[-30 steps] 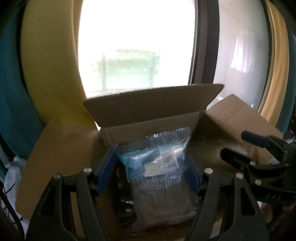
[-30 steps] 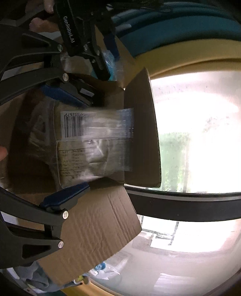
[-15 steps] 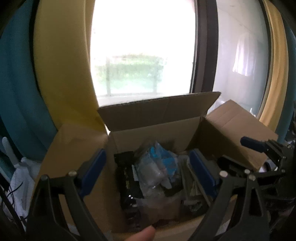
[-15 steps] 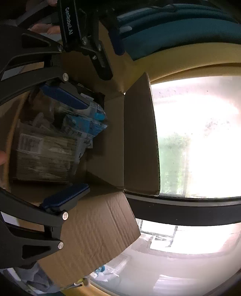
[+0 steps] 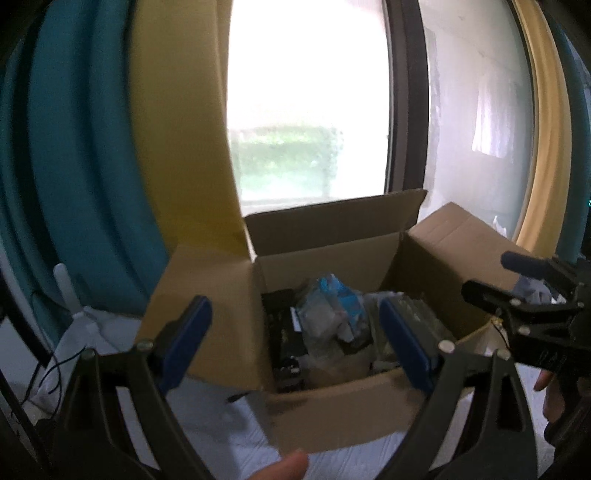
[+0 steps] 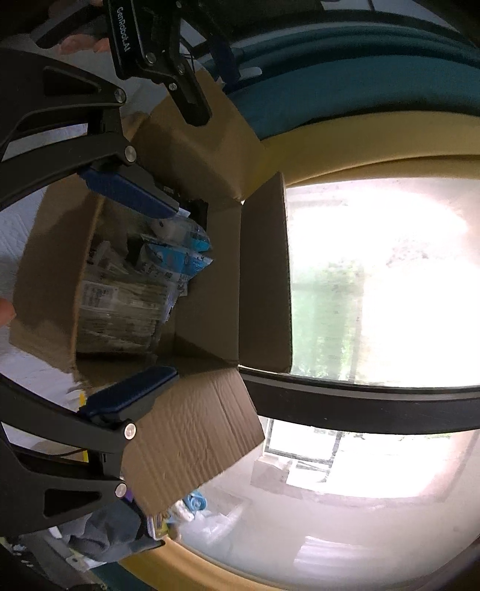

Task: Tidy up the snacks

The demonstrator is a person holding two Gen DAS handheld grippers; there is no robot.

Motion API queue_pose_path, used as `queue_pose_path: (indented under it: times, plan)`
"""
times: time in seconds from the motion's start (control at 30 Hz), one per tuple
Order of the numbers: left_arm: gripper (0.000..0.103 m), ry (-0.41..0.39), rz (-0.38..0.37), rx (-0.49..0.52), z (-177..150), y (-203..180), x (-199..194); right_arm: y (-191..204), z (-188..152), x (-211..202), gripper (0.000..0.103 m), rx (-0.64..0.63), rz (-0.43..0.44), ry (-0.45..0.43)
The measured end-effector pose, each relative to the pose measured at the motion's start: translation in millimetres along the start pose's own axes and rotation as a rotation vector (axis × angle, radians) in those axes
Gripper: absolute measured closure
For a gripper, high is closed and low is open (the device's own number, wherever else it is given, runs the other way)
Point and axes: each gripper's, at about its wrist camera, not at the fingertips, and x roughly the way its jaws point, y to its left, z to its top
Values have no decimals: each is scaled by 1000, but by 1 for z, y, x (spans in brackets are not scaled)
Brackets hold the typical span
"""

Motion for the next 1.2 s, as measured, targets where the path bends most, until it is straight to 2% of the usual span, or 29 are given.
queue_pose_path:
  times: [0.2, 0.47, 0.6, 0.93, 1.2]
  plan:
    - [10, -20, 45, -7, -13, 5, -33, 6, -6, -28, 18, -10, -5, -19]
    - [10, -26, 51, 2, -35, -3, -69, 12, -23, -63, 18, -15, -10, -33]
    - [10, -68, 63, -11, -45, -7, -92, 15, -33, -82, 18, -20, -10, -44]
    - [10, -136, 42, -37, -66, -17, -149, 20, -61, -137, 18, -35, -48, -94]
    - [10, -201, 11, -22, -74, -24, -192, 23, -76, -195, 18, -27, -95, -186]
